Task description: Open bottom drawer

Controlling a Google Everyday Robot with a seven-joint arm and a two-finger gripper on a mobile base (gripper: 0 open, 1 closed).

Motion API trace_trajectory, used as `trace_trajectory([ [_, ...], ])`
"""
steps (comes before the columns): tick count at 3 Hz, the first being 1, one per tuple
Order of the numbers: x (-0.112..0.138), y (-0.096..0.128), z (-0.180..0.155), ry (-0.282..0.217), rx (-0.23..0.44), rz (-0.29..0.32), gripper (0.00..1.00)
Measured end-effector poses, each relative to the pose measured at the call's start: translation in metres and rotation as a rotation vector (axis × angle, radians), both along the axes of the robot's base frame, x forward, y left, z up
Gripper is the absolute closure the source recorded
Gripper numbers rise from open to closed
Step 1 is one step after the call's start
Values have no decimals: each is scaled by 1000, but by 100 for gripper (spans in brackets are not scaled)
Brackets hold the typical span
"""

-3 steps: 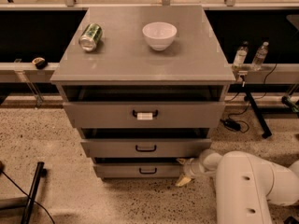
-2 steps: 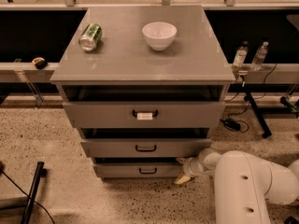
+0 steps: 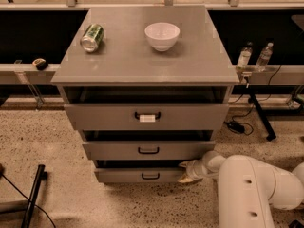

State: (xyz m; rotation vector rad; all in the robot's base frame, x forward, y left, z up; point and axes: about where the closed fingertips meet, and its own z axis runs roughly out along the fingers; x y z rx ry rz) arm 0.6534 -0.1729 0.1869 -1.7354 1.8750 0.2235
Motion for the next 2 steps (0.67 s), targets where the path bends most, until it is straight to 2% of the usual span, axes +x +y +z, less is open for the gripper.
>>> trace_trajectory([
  [1, -13, 10, 1, 13, 0, 38, 51],
  [2, -32, 15, -2, 40, 2, 64, 51],
])
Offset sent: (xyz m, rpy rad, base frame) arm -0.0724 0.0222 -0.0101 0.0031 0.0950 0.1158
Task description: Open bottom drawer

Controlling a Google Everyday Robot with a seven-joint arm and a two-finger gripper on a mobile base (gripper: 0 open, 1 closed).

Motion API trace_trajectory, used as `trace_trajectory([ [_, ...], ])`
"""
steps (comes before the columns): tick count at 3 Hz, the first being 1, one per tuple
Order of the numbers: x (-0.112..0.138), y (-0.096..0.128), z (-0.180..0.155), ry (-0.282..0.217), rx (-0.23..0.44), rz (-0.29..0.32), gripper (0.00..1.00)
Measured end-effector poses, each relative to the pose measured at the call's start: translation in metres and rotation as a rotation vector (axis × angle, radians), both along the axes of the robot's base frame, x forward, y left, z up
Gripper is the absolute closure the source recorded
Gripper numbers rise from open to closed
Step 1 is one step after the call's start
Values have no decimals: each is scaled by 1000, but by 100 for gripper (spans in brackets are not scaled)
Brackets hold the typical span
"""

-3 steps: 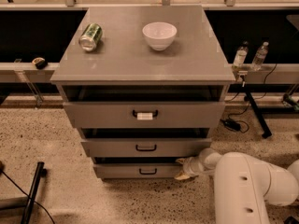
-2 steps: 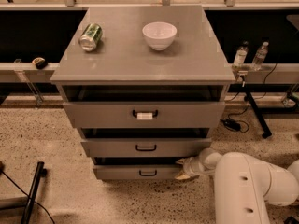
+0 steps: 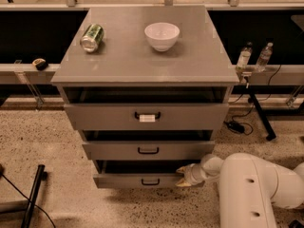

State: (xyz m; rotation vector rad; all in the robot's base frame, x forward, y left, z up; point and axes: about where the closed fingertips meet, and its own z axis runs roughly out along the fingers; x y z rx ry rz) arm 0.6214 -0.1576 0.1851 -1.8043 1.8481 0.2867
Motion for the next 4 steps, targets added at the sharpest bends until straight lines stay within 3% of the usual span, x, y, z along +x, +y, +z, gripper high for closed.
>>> trace_trajectory([
  [3, -62, 0, 5, 59, -17, 35, 46],
  [4, -107, 4, 10, 107, -31, 55, 36],
])
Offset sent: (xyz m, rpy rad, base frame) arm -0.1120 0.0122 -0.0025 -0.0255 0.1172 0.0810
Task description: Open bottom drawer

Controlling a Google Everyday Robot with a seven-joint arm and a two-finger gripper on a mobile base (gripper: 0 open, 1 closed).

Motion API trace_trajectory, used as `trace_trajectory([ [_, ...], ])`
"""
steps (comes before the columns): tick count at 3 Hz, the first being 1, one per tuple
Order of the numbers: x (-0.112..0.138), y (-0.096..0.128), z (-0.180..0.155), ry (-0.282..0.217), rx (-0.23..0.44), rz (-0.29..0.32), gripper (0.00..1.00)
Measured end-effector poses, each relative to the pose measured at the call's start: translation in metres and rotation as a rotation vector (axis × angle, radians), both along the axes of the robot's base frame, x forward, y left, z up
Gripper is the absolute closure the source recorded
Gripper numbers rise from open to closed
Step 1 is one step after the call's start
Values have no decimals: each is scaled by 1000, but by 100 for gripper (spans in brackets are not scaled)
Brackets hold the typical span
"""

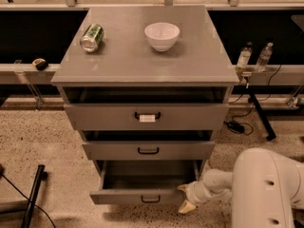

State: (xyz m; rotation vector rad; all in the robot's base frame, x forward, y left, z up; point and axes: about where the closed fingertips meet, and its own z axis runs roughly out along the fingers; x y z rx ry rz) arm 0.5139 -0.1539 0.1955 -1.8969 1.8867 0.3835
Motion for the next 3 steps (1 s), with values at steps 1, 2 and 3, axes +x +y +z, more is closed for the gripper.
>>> trace_trajectory([
  [1, -28, 6, 8, 13, 20, 14, 22],
  [2, -32, 15, 34, -40, 32, 37, 0],
  [3, -19, 19, 54, -87, 28, 47, 0],
])
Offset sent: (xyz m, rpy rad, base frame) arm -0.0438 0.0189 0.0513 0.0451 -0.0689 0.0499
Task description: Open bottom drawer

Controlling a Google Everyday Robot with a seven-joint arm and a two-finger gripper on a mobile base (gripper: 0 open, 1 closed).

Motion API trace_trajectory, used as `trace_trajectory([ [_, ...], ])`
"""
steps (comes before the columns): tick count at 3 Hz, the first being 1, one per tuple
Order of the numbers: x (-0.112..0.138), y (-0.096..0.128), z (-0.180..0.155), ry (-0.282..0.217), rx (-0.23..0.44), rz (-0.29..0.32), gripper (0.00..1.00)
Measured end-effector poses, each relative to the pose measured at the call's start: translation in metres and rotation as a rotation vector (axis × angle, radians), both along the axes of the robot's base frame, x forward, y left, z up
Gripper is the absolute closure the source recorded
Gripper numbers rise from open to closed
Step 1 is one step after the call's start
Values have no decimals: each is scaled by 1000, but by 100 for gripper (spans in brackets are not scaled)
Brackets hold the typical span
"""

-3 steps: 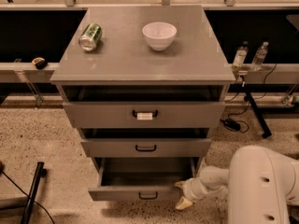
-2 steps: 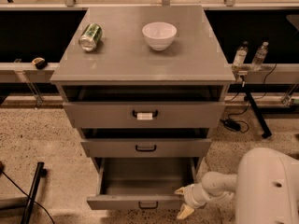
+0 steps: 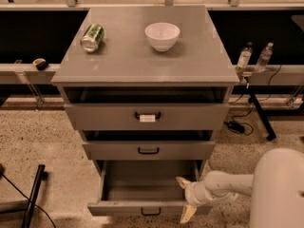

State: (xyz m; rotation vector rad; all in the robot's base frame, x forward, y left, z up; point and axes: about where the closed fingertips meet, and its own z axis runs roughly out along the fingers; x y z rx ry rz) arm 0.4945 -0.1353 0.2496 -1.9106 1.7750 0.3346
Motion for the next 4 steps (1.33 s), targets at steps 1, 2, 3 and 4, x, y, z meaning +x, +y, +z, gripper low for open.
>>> trace_trajectory([
  [1, 23, 4, -4, 1, 13, 5, 19],
  [2, 61, 1, -14, -22, 53, -23, 42],
  [3, 87, -5, -28, -36, 75, -61, 65],
  [4, 99, -17, -66, 6, 47, -106, 89],
])
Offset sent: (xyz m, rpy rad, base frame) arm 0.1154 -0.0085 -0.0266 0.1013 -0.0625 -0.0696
